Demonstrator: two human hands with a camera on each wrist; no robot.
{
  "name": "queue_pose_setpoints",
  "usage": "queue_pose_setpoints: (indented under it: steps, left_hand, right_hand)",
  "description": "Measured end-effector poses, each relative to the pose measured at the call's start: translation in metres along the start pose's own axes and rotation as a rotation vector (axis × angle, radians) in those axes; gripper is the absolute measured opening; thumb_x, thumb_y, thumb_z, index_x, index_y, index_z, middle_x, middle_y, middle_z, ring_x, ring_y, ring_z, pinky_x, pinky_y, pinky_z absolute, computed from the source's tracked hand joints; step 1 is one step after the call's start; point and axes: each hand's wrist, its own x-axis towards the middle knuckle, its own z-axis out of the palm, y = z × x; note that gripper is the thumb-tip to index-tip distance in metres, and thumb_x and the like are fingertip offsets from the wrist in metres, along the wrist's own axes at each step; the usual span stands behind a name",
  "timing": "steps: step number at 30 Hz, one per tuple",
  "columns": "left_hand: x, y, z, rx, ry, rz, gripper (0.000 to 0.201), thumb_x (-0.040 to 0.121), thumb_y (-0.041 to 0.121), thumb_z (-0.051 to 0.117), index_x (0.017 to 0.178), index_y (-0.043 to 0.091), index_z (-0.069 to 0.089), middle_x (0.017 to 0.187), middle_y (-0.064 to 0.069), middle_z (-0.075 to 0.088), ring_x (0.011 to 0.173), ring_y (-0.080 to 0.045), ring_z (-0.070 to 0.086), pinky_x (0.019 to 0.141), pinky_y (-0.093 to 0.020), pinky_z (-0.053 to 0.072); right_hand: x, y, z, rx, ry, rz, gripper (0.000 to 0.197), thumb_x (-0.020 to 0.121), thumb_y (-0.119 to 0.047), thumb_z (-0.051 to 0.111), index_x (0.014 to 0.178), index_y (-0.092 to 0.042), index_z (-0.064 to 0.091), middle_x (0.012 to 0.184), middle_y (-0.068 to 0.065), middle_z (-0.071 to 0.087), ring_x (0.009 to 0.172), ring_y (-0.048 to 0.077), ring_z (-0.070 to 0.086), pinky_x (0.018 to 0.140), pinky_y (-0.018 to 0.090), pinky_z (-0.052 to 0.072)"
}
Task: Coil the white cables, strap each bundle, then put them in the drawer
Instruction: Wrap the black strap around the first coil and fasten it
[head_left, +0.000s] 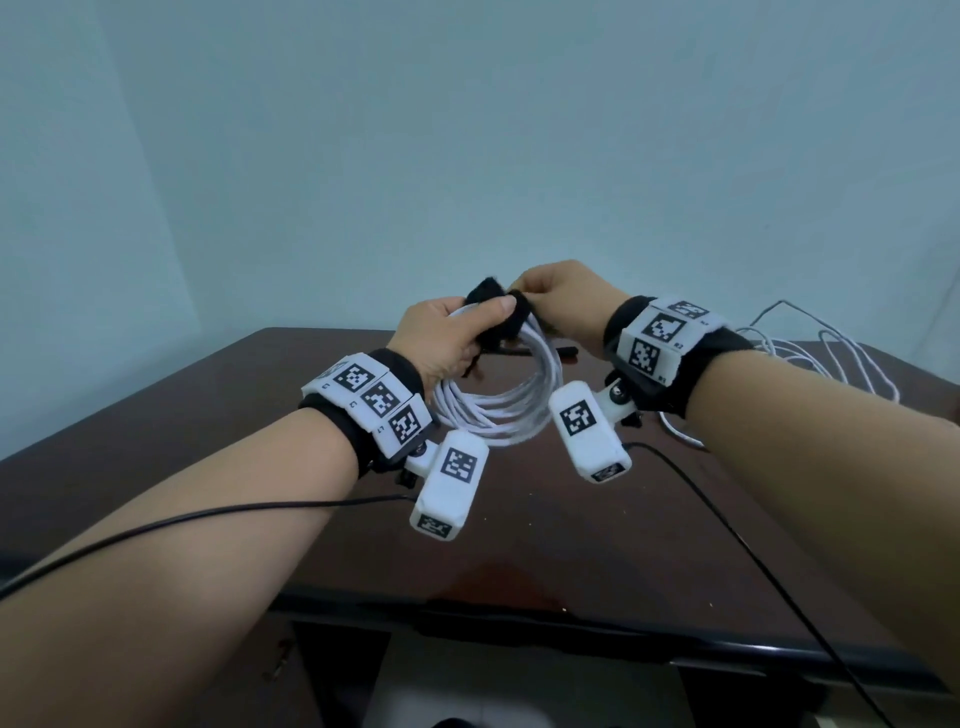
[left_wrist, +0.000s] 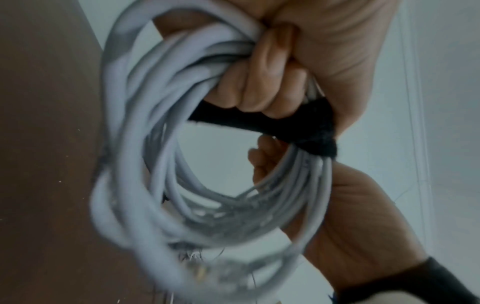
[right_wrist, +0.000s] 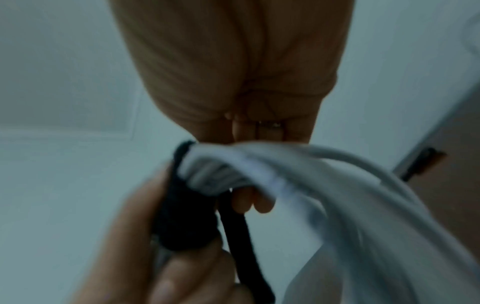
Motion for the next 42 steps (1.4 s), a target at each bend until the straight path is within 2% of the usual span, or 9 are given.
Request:
queue_pose_setpoints:
  steps: [5,9,12,16,22,28,33,37,42]
  left_hand:
    - [0.008,0.001,-0.007,-0.044,0.026,-0.04,0.036,0.085,0.034,0.068,0.066,0.014,0.045,0.038,0.003,0.034,0.03,-0.007,0.024,0.034,-0.017,0.016]
    - [0.007,0.002,-0.003,-0.061,0.004,-0.055,0.033,0.086,0.034,0.068,0.068,0.013,0.049,0.039,0.004,0.035,0.031,-0.007,0.025,0.035,-0.017,0.017]
    - [0.006,0.001,-0.001,-0.046,-0.029,-0.079,0.031,0.087,0.033,0.066,0.07,0.013,0.049,0.039,0.005,0.035,0.03,-0.006,0.025,0.034,-0.015,0.017]
    - [0.008,-0.004,-0.002,-0.074,-0.016,-0.152,0.038,0.085,0.036,0.068,0.065,0.017,0.041,0.038,0.004,0.034,0.03,-0.007,0.025,0.036,-0.015,0.018]
    - [0.018,-0.012,-0.013,-0.269,0.188,-0.215,0.042,0.082,0.038,0.07,0.063,0.017,0.039,0.036,0.007,0.032,0.029,-0.006,0.023,0.035,-0.015,0.017]
    - [0.019,-0.004,-0.002,-0.341,0.189,-0.217,0.039,0.082,0.038,0.071,0.067,0.017,0.041,0.038,0.007,0.032,0.03,-0.006,0.024,0.036,-0.015,0.018]
    - [0.016,0.001,0.007,-0.266,0.146,-0.193,0.042,0.083,0.034,0.071,0.063,0.018,0.038,0.041,0.005,0.03,0.03,-0.007,0.022,0.038,-0.016,0.017]
    - [0.02,-0.004,-0.008,-0.233,0.232,-0.172,0.042,0.082,0.036,0.071,0.062,0.017,0.04,0.041,0.004,0.03,0.032,-0.009,0.022,0.041,-0.019,0.017]
    - [0.028,-0.013,-0.024,-0.085,0.296,-0.097,0.046,0.081,0.034,0.072,0.057,0.018,0.036,0.036,0.005,0.03,0.03,-0.011,0.023,0.037,-0.016,0.018]
  right_hand:
    - [-0.007,-0.009,0.002,0.219,-0.141,0.127,0.012,0.072,0.002,0.049,0.081,-0.002,0.055,0.081,0.015,0.057,0.072,0.022,0.055,0.07,0.029,0.05]
    - [-0.011,-0.002,0.005,0.105,-0.219,0.044,0.04,0.074,0.002,0.056,0.113,0.006,0.048,0.087,0.014,0.051,0.069,0.017,0.052,0.055,0.023,0.047]
    - [-0.009,0.004,0.009,0.138,-0.188,0.041,0.038,0.078,0.009,0.056,0.116,0.006,0.052,0.098,0.021,0.06,0.084,0.025,0.058,0.081,0.039,0.054]
    - [-0.007,0.006,0.009,0.103,-0.213,0.075,0.032,0.074,0.002,0.061,0.106,0.004,0.059,0.091,0.016,0.064,0.083,0.025,0.058,0.076,0.035,0.05]
    - [-0.017,-0.002,0.011,-0.308,0.346,-0.132,0.017,0.079,-0.027,0.066,0.09,-0.015,0.06,0.088,-0.002,0.06,0.081,0.015,0.054,0.073,0.029,0.048]
    - [-0.014,-0.012,0.038,-0.508,-0.127,0.118,0.025,0.086,-0.018,0.058,0.065,-0.005,0.058,0.062,0.008,0.062,0.055,0.02,0.057,0.056,0.027,0.047]
    - [-0.012,-0.001,0.047,-0.088,-0.095,0.243,0.029,0.092,-0.014,0.054,0.064,-0.01,0.045,0.045,0.004,0.055,0.031,0.011,0.05,0.036,0.018,0.041]
    - [-0.023,0.0,0.042,0.136,-0.127,0.17,0.015,0.094,-0.01,0.051,0.079,-0.009,0.049,0.067,0.014,0.064,0.035,0.012,0.048,0.036,0.018,0.037]
    - [-0.032,-0.006,0.02,0.347,-0.095,0.152,0.028,0.093,-0.009,0.048,0.065,-0.012,0.047,0.048,0.004,0.046,0.035,0.012,0.031,0.042,0.019,0.023]
